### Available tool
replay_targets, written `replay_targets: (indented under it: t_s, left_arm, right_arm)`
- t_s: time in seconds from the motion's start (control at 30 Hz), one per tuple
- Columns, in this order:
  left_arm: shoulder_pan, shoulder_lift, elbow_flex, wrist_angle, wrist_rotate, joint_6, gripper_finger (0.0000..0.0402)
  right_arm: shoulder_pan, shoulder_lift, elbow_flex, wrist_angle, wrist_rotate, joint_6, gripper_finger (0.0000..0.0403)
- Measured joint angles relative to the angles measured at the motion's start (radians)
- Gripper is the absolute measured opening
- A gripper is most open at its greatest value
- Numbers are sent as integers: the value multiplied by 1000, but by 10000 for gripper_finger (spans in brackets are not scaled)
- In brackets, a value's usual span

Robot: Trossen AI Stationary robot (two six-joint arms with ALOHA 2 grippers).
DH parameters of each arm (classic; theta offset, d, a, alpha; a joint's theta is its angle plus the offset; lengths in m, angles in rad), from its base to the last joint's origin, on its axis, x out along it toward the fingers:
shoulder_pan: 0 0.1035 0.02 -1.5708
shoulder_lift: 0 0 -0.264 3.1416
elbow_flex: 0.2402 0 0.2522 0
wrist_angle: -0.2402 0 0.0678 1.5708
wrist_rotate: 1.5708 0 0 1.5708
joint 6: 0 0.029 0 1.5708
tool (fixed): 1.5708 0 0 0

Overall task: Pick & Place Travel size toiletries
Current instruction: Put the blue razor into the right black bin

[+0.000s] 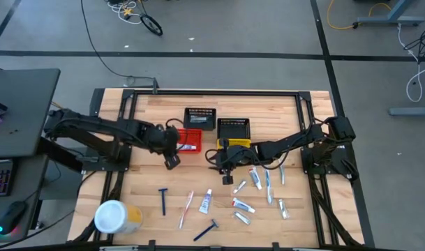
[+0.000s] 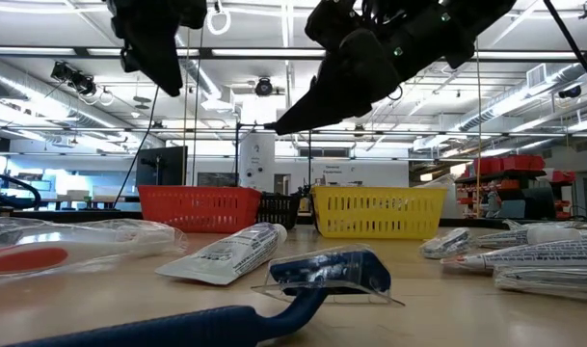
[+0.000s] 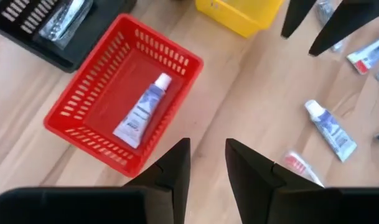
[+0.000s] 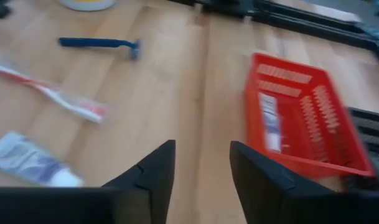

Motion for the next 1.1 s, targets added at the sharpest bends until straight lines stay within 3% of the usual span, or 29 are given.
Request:
replay_targets:
  t_s: [0.3, 0.53, 0.83, 1.1]
  left_arm:
    - [-106, 31, 0, 14, -56, -5, 107]
    - [-153, 67, -1, 14, -75, -108, 108]
    - [-338, 221, 0, 12, -69, -518, 108]
    - [-474, 397, 0, 21, 10, -839, 108]
  right_arm:
    - [38, 0, 0, 23, -290, -15, 170]
    - [80, 0, 0, 83, -209, -1, 170]
    - [105, 0, 0, 89, -159, 88, 170]
    - [134, 0, 0, 93, -159, 116, 170]
